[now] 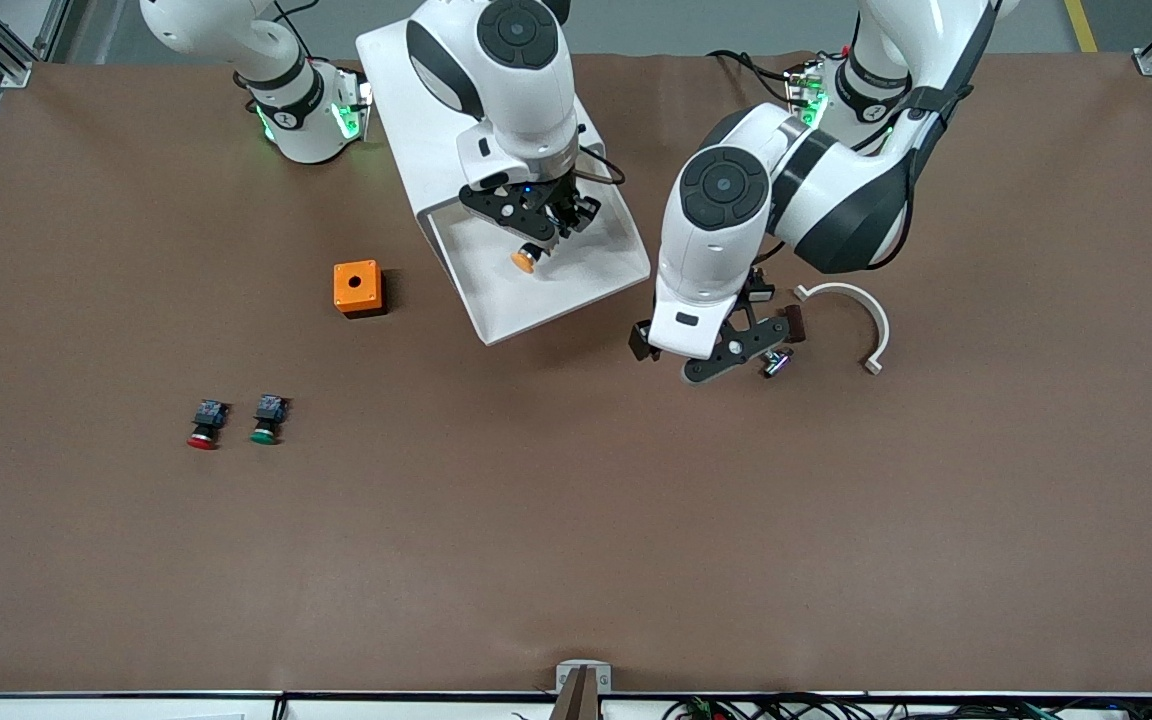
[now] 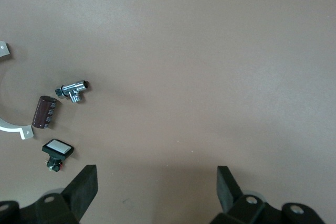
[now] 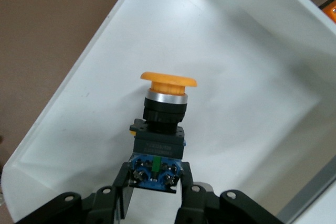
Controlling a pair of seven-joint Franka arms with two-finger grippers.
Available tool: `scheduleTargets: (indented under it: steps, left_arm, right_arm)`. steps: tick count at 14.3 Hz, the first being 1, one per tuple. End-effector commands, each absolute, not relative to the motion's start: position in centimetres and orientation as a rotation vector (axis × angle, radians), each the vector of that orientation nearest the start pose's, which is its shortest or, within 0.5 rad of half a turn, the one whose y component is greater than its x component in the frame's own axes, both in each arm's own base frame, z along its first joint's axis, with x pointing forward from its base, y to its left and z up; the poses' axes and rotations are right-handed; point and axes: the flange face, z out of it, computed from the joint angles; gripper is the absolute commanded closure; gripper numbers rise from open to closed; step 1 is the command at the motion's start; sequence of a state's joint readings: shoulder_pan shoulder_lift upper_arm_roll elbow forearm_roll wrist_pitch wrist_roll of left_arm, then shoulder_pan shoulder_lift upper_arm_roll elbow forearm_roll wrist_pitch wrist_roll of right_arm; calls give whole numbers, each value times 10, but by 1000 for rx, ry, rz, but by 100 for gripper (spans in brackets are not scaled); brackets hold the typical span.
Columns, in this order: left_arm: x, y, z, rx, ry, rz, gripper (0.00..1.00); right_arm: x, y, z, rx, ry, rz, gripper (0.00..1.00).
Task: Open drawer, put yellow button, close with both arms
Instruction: 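Carry the yellow button into the open drawer with the right gripper, then release the yellow button in the drawer while the left gripper withdraws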
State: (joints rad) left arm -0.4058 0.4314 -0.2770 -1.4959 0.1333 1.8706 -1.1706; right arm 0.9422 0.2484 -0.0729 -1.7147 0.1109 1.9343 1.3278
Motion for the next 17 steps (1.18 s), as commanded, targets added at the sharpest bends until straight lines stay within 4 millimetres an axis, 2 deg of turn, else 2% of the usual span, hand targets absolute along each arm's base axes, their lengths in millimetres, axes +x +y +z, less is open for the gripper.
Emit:
scheduleTargets:
  steps: [1, 4, 9, 11, 15, 17]
  left_arm:
    - [543, -404, 416, -3002, -712, 24, 0]
    - [541, -414, 410, -3022, -694, 11, 0]
    - [537, -427, 411, -3043, -680, 14, 0]
    - [537, -429, 410, -3054, -673, 22, 0]
    - [538, -432, 414, -3082, -686, 53, 0]
    - [536, -438, 409, -3098, -692, 76, 0]
  right_arm:
    - [389, 487, 433, -3041, 785, 118, 100]
    - [390, 483, 422, -3043, 791, 112, 100]
    - [391, 484, 423, -3033, 787, 103, 100]
    - [390, 485, 424, -3028, 789, 101, 1]
    - [393, 487, 435, -3020, 762, 91, 0]
    - [395, 488, 444, -3029, 662, 72, 0]
